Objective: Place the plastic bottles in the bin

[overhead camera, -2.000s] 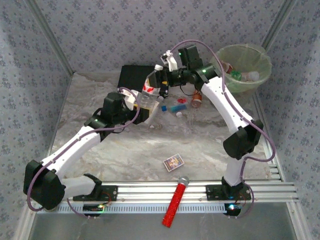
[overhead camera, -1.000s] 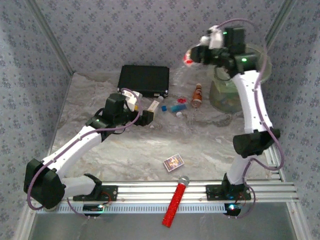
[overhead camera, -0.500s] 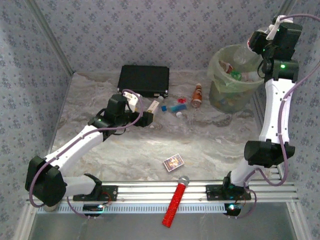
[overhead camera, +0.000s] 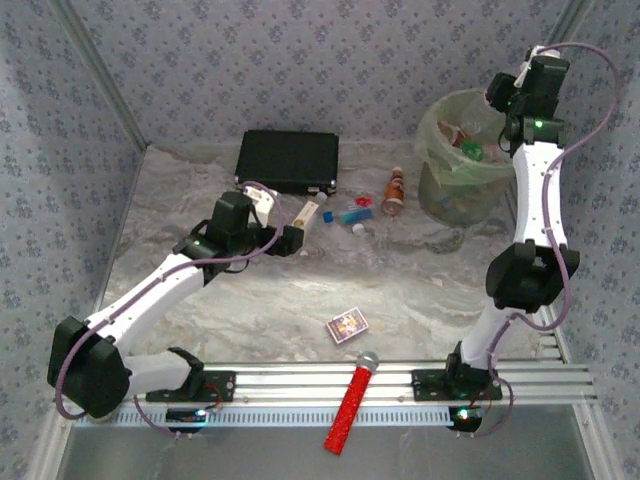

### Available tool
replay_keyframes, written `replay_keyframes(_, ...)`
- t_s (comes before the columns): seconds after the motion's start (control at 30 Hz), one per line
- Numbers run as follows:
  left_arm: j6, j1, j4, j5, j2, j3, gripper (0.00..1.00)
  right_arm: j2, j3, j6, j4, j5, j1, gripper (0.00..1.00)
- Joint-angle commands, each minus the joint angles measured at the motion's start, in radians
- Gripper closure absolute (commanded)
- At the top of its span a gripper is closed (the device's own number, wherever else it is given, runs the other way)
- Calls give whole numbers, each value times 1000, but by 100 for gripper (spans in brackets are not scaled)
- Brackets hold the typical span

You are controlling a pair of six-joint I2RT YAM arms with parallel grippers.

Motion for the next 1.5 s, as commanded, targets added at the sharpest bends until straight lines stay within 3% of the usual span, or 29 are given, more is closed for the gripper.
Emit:
replay_keyframes(0.0,-3,-6,-21,-20,-34,-7,2,32,31,58,-19,-56,-3,52)
replay_keyframes(0.27,0,-6,-24,-26,-43,-15,2,57,-17,137,-142,-125,-9,51)
replay_keyframes(0.53,3,-6,-26,-31,-43,-15,2,-6,-177,219,-133,-165,-20,48)
replay_keyframes(0.7,6,-6,-29,-30,-41,-12,2,-19,-144,212,-171,-200,-24,34)
replay_keyframes(0.87,4,-6,-25,-26,-31,-10,2,-4,38,164,-317,-186,-18,12)
replay_keyframes(0.97,2,-7,-21,-25,-25,-10,2,-2,129,134,-386,-140,-11,6)
replay_keyframes(1.13,6,-7,-22,-25,-18,-11,2,-8,180,90,-399,-57,-8,10)
replay_keyframes(1.27,6,-7,-24,-22,-10,-7,2,75,268,88,-417,-63,-20,25)
replay_keyframes(1.47,10,-6,-40,-27,-22,-12,2,218,409,78,-392,-83,-35,35)
